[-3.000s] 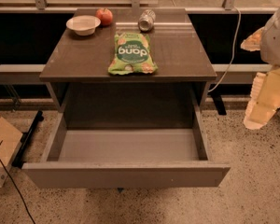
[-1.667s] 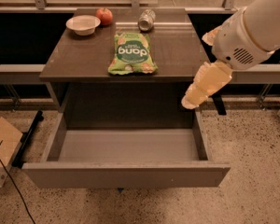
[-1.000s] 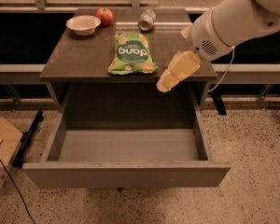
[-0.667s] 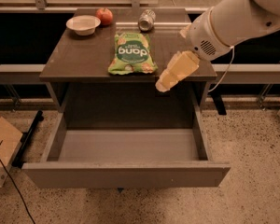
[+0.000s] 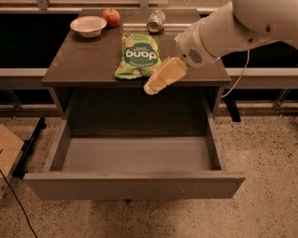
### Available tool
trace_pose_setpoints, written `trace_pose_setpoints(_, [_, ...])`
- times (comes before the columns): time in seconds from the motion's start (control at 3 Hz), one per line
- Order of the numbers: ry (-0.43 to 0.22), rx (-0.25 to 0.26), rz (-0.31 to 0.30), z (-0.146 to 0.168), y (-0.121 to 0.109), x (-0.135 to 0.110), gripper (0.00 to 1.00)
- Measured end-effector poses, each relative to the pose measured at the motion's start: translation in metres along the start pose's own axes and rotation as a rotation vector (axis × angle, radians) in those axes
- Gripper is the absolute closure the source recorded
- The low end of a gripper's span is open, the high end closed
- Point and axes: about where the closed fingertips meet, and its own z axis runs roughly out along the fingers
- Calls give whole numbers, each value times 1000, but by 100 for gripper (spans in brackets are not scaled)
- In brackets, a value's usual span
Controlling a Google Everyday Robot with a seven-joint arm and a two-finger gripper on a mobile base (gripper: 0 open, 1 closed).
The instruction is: Place green rice chip bag into top drawer
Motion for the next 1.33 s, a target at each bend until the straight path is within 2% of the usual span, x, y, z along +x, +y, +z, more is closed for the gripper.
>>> trace_pose_setpoints(0.67, [-138,-3,123,77,-28,-6,0])
trace_pose_setpoints(1.33, [-214,3,224,132,-77,-4,0])
